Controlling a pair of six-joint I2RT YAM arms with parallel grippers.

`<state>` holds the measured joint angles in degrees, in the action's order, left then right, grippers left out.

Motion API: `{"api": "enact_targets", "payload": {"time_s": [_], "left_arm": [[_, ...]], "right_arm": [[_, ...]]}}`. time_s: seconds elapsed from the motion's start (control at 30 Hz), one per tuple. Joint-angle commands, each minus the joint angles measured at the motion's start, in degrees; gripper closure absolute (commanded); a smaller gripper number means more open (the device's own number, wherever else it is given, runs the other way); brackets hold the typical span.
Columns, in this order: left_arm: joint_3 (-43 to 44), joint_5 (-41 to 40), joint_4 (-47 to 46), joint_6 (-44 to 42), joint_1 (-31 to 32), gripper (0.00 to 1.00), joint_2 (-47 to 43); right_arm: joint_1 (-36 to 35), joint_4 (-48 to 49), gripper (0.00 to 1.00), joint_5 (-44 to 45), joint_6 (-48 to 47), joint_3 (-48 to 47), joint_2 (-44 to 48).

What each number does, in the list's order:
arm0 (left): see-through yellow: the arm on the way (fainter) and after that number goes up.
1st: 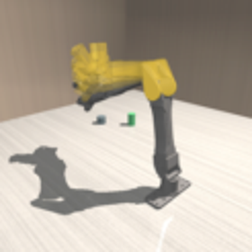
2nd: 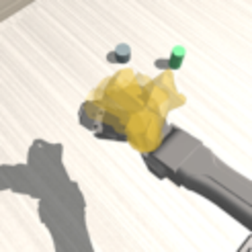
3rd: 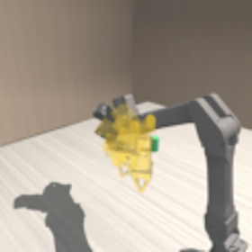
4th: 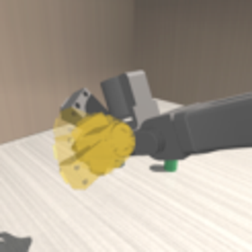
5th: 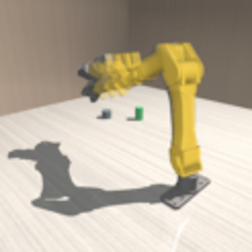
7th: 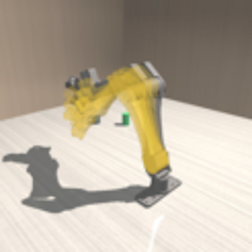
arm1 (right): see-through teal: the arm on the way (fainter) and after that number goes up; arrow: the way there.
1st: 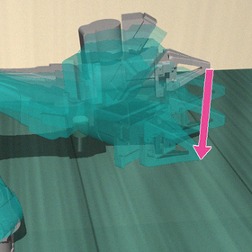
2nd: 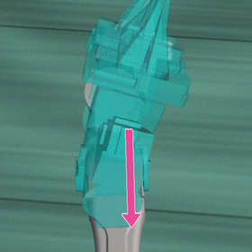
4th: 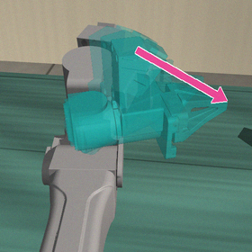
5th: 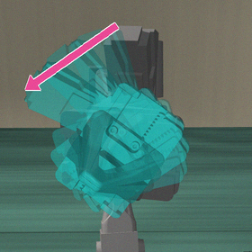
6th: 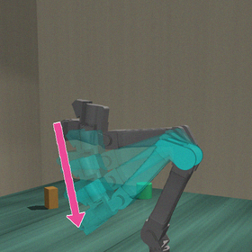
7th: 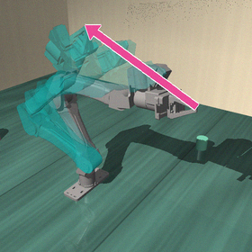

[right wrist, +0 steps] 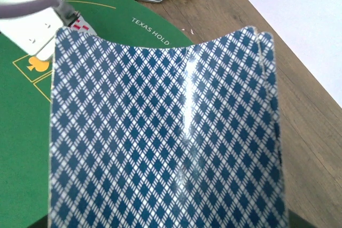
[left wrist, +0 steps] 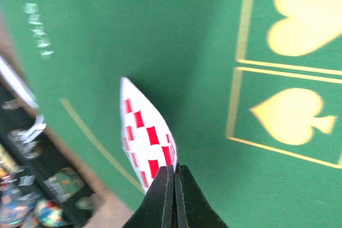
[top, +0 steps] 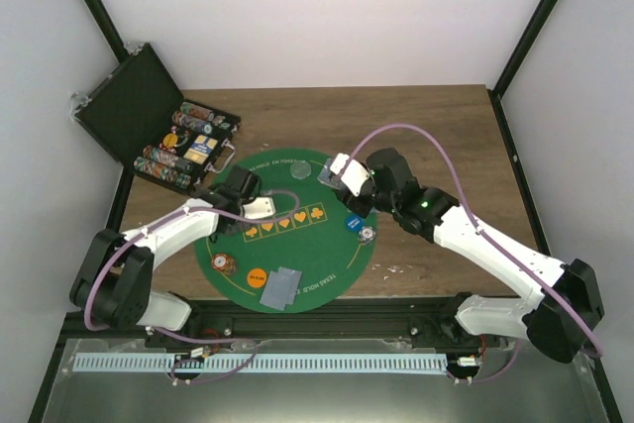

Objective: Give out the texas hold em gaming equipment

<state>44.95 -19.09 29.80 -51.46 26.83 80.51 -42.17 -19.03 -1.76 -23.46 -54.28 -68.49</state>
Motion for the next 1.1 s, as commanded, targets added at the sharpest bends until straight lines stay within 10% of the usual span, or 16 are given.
{"api": "enact_targets", "payload": {"time_s": [0.0, 0.57, 1.07], "left_arm": [[-2.4, 8.1, 4.8, 1.8, 0.6, 1.0, 0.0], [-0.4, 16.6, 17.6, 10.1, 0.6, 1.0, 4.6], [-4.4, 14.2, 12.1, -1.7, 0.6, 1.0, 1.3]], "right_arm": [[0.0, -0.2, 0.52, -1.1, 0.0, -2.6, 1.4], [0.0, -0.7, 0.52, -1.1, 0.5, -2.1, 2.4], [0.0, -0.9, 0.52, -1.1, 0.3, -2.0, 2.3]]}}
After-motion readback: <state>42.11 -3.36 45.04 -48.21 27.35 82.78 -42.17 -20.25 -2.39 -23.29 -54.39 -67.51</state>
